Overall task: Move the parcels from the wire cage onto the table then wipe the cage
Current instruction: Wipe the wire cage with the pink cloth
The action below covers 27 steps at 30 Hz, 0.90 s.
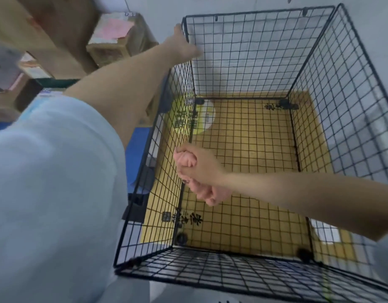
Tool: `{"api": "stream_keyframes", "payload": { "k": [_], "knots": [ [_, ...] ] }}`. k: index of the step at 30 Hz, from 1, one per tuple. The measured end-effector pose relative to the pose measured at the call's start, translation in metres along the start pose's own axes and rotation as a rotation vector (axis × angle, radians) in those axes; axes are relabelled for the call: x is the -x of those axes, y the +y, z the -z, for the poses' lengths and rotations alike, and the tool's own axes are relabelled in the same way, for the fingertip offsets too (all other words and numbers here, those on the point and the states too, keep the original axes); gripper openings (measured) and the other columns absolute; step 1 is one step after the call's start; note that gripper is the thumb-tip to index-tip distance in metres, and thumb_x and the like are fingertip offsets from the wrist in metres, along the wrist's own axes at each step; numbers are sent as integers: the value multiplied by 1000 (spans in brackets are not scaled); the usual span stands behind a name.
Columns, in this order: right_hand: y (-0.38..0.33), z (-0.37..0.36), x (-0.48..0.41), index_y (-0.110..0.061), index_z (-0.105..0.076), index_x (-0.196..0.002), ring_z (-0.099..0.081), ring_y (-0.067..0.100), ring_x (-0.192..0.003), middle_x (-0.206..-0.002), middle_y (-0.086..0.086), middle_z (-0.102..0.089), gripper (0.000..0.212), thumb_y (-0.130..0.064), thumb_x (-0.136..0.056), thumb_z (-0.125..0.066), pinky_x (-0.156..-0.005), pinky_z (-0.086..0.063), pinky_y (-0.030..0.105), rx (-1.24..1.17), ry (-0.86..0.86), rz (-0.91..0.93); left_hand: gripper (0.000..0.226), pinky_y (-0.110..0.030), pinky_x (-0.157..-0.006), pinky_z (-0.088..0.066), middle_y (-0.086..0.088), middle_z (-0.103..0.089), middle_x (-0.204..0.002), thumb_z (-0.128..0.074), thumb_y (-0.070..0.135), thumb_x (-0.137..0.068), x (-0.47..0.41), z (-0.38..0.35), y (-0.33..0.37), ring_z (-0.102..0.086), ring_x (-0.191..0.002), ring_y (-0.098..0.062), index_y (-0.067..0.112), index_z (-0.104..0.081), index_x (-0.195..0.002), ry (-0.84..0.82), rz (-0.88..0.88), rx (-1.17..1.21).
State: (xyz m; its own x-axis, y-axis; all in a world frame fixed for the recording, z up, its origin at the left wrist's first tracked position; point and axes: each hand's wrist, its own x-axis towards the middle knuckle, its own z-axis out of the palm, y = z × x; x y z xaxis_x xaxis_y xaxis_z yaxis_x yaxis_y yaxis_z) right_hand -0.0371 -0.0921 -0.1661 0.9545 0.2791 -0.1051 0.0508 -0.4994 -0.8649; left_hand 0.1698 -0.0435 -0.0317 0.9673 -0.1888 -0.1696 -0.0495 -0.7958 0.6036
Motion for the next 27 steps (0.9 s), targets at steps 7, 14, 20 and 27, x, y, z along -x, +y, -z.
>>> {"api": "stream_keyframes", "payload": {
  "k": [7, 14, 20, 27],
  "knots": [
    [-13, -13, 36, -16, -60, -114, -64, 10, -90, -97, 0, -68, 32, -7, -84, -64, -82, -51, 16, -59, -131, -50, 79, -34, -105, -33, -15, -33, -149, -56, 30, -92, -5, -2, -5, -38, -132, -30, 10, -5, -150, 29, -19, -31],
    [-15, -35, 59, -20, -62, -116, -59, 12, -103, -111, 0, -66, 32, -15, -84, -69, -90, -51, 29, 8, -563, -6, 80, -31, -87, -45, -14, -43, -137, -57, 28, -89, -14, -3, -8, -53, -114, -26, 12, -7, -150, 25, -6, -2],
    [-15, -38, 63, -16, -62, -120, -54, 7, -102, -118, 2, -64, 36, -10, -85, -67, -81, -45, 17, -21, -688, -1, 74, -29, -78, -45, -12, -47, -127, -55, 25, -89, -16, -2, -10, -54, -106, -24, 11, -12, -147, 37, -23, -4],
    [-14, -43, 63, -15, -63, -119, -53, -3, -88, -119, 2, -64, 34, -6, -87, -62, -69, -43, 10, -20, -764, 35, 71, -28, -76, -43, -12, -45, -131, -54, 25, -90, -19, -3, -11, -53, -98, -22, 11, -14, -146, 41, -33, -16]
  ]
}}
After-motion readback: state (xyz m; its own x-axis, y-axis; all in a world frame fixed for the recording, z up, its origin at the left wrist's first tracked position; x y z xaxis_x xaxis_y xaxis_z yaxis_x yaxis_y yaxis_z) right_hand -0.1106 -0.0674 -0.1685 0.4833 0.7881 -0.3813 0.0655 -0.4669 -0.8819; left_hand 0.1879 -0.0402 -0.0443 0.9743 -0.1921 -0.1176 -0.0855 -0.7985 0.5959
